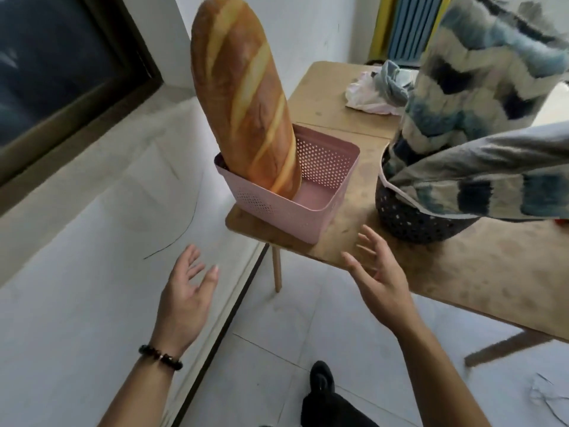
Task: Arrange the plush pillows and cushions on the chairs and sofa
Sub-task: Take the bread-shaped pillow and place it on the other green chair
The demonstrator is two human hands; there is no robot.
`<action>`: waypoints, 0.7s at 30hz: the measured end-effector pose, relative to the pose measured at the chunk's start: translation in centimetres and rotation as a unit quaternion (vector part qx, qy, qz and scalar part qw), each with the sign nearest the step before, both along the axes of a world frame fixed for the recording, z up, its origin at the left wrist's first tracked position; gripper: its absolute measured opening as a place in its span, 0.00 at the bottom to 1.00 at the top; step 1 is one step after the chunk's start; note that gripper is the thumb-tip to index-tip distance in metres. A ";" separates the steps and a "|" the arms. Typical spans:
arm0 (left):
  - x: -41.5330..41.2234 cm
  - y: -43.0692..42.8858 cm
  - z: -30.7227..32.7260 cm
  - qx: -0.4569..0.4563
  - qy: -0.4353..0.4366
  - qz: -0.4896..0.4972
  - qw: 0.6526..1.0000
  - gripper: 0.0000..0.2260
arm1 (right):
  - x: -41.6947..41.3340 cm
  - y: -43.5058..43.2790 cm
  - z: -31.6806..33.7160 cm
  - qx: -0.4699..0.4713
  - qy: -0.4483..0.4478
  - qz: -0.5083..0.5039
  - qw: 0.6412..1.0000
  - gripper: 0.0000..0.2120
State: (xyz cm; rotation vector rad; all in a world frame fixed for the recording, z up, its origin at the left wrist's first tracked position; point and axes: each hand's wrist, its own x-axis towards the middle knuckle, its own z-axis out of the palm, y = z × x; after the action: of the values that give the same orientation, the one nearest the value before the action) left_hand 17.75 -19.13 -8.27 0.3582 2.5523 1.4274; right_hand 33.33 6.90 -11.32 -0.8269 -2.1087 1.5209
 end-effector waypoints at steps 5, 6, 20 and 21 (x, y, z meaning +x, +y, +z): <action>-10.0 4.7 1.8 0.014 0.030 0.007 0.999 0.28 | -11.2 4.4 2.2 0.023 0.006 0.038 0.999 0.34; -11.6 5.3 1.8 0.018 0.027 0.005 0.999 0.29 | -12.8 4.7 2.4 0.021 0.007 0.037 0.999 0.34; -35.9 16.7 -3.6 -0.015 -0.158 -0.212 0.964 0.67 | -34.6 6.9 -1.9 -0.020 -0.089 -0.042 0.995 0.28; -36.2 17.0 -3.9 -0.043 -0.159 -0.230 0.959 0.69 | -35.4 6.5 -2.2 -0.037 -0.081 -0.037 0.995 0.28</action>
State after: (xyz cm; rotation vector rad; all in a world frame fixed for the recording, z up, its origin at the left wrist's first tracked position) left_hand -18.49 -2.13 -12.15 0.6060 2.0871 1.0968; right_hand -2.07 13.41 -13.49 -1.0765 -2.1199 1.5473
